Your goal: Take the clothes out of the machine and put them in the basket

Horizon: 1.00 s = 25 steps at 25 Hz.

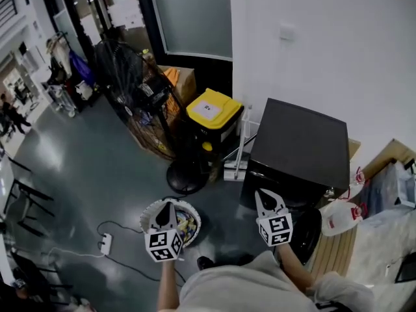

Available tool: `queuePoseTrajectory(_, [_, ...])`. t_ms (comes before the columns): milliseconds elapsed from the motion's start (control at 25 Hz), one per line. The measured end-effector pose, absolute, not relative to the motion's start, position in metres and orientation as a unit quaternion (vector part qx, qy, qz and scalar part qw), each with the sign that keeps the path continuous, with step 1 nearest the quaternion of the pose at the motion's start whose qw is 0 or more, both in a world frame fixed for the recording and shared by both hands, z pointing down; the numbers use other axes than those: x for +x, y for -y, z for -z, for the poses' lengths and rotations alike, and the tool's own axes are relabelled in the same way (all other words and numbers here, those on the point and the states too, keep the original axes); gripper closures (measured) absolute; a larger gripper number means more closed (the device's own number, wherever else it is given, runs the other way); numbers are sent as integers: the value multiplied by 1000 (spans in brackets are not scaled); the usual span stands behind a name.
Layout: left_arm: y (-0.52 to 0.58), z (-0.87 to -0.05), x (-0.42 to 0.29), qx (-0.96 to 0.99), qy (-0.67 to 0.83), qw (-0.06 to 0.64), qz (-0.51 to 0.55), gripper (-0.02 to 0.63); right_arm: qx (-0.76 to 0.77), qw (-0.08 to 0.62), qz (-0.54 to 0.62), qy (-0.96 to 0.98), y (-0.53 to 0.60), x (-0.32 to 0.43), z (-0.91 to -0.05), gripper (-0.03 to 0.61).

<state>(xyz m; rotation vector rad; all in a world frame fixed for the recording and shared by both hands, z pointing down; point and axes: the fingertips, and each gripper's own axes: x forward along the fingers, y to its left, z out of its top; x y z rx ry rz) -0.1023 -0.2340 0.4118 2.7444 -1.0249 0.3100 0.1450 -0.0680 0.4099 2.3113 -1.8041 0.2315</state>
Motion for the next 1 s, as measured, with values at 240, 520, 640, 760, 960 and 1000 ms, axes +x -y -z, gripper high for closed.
queuePoseTrajectory(240, [231, -409, -93, 929, 344, 99, -99, 595, 782, 98, -74, 611, 68, 149, -408, 557])
queuePoseTrajectory(520, [230, -410, -90, 928, 346, 95, -102, 595, 780, 99, -74, 613, 68, 150, -410, 557])
queuePoseTrajectory(640, [231, -410, -91, 928, 344, 95, -104, 595, 779, 101, -74, 614, 70, 150, -409, 557])
queuePoseTrajectory(760, [232, -410, -91, 928, 345, 95, -105, 595, 779, 105, -73, 613, 70, 151, -410, 557])
queuePoseTrajectory(960, [231, -410, -91, 928, 346, 94, -103, 595, 778, 110, -72, 615, 68, 151, -414, 557])
queuePoseTrajectory(1000, [231, -410, -91, 928, 346, 93, -102, 595, 777, 111, -74, 616, 68, 150, -415, 557])
